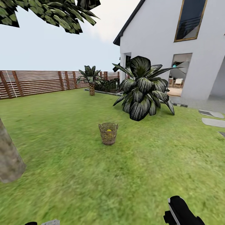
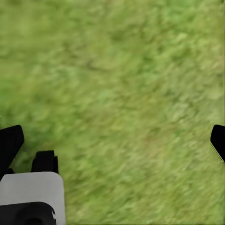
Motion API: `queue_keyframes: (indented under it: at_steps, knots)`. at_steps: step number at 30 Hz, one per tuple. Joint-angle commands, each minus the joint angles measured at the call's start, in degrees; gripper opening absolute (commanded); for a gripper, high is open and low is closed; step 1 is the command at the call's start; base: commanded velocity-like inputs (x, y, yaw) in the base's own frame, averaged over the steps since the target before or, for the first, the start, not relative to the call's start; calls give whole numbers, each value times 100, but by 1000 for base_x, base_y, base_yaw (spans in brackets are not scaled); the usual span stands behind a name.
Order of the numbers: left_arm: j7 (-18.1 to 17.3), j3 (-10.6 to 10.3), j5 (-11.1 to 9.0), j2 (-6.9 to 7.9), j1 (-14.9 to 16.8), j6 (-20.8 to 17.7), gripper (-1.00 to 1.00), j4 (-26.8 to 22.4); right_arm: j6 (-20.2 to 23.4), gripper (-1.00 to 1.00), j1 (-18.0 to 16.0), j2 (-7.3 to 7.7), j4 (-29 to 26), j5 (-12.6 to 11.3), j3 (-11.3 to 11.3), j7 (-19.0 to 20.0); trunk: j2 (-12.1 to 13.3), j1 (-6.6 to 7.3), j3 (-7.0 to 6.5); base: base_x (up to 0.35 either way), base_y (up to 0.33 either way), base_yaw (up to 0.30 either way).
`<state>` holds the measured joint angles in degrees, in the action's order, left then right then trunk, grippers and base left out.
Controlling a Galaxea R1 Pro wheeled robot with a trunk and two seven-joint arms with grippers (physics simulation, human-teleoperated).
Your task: Take the three Easter eggs out of the wicker basket on the lawn in the garden, then place them on the lawn next to a single tree (choose any tree) so that all three eggs are next to the same tree and none are left in the basket.
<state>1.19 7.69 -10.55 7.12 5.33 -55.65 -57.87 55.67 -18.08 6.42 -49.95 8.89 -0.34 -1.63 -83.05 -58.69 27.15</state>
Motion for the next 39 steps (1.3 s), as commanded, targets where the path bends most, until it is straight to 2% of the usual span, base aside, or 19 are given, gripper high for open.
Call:
queue_keyframes:
  at_steps: [1,20,28,39]
  knots:
    - [13,5,-33,0,3,-25,100,-4,23,100,-2,0,-6,8,-1,-4,-3,-3,6,337,0,79]
    - [4,-9,-35,-11,3,-16,100,19,23,100,-2,0,-6,-1,7,5,-3,-3,6,337,0,30]
    - [10,-13,-12,-124,3,-8,100,64,23,100,-2,0,19,8,7,0,-3,-3,6,337,0,0]
    - [12,-19,5,-132,3,-7,100,67,19,100,-2,-7,28,8,16,-4,-3,-3,6,337,0,10]
